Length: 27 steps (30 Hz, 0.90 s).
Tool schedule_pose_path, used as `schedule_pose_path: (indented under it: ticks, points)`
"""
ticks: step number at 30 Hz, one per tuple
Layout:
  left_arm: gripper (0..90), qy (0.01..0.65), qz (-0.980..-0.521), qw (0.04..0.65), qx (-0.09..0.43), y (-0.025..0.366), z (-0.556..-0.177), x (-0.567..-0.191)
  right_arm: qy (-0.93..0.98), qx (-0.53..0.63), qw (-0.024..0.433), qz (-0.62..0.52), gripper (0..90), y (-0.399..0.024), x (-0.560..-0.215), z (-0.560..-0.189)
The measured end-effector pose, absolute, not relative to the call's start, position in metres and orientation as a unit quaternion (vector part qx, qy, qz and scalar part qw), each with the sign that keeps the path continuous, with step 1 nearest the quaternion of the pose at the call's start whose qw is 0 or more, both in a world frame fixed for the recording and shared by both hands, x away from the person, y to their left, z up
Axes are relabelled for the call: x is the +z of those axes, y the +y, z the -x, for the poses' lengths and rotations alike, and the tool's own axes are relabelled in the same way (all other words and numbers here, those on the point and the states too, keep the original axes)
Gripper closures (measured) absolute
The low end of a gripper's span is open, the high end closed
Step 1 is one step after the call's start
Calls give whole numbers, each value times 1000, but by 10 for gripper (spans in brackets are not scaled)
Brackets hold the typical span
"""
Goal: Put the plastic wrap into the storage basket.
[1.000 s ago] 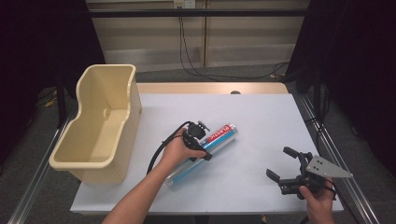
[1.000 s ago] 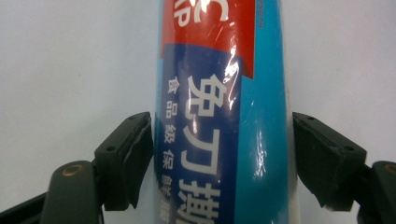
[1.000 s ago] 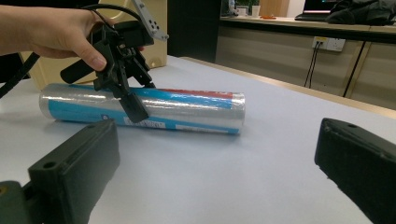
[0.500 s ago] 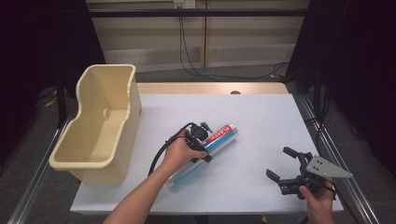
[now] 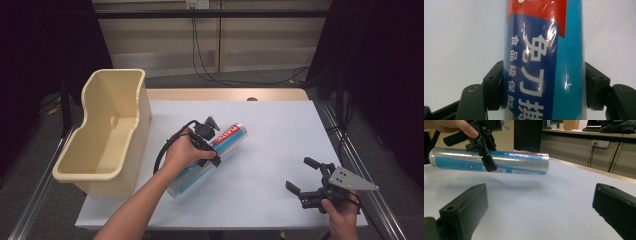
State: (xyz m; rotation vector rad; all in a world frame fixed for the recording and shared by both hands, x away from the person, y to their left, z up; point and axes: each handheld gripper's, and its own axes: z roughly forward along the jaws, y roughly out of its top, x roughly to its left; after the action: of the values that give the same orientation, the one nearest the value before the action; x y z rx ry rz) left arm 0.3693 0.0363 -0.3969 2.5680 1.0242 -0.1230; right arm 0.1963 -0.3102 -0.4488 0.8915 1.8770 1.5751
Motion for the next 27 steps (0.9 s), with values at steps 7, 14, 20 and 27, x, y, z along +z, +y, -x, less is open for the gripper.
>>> schedule_pose_path:
  ticks: [7, 14, 20, 27]
  points:
    - [322, 381, -903, 199, -28, 48, -371, -366, 694, 583, 264, -328, 0, -310, -448, -196]
    - [322, 405, -893, 194, -34, 63, -372, -343, 695, 583, 265, -327, 0, -309, -448, -196]
    - [322, 422, -886, 193, -24, 78, -374, -325, 695, 583, 266, -327, 0, -309, -448, -195]
    - [322, 448, -872, 196, -19, 99, -371, -303, 696, 583, 265, -326, 0, -309, -448, -195]
